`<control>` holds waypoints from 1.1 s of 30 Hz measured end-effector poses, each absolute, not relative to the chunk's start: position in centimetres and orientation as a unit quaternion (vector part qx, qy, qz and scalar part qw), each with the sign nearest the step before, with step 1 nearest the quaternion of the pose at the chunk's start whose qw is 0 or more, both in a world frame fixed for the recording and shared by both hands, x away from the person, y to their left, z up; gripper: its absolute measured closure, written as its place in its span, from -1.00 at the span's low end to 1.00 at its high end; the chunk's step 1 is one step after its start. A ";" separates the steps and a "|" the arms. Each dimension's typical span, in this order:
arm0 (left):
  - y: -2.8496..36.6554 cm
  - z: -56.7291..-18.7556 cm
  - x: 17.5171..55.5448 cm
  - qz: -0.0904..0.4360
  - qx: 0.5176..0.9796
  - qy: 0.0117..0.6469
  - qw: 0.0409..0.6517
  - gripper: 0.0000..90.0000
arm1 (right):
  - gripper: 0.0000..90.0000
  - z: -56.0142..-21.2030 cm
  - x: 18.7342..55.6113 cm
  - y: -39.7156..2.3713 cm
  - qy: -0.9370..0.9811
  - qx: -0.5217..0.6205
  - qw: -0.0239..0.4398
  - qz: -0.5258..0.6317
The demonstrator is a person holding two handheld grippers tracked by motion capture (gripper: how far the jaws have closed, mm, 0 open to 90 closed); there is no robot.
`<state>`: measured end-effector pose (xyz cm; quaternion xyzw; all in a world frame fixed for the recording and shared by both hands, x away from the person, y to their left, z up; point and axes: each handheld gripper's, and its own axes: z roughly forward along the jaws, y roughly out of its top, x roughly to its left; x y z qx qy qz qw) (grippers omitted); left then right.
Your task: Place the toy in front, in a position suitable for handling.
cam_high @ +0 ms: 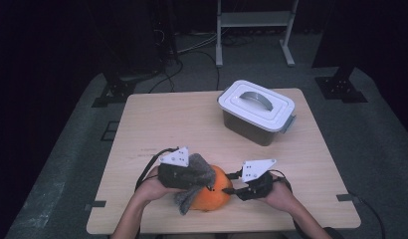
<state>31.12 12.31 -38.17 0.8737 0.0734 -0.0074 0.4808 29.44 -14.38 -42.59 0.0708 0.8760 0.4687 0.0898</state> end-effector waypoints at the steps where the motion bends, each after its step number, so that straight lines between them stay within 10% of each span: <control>1: 11.8 -37.8 30.9 -0.012 0.872 0.064 0.485 0.67 | 0.32 -42.6 29.3 -14.3 0.875 0.071 0.087 0.471; 21: 13.8 -38.9 29.5 -0.009 0.878 0.075 0.473 0.65 | 0.46 -43.4 29.8 -14.9 0.871 0.111 0.062 0.474; 33: 13.0 -38.9 31.4 0.021 0.887 0.086 0.452 0.66 | -0.23 -43.1 30.5 -14.0 0.880 0.033 0.125 0.457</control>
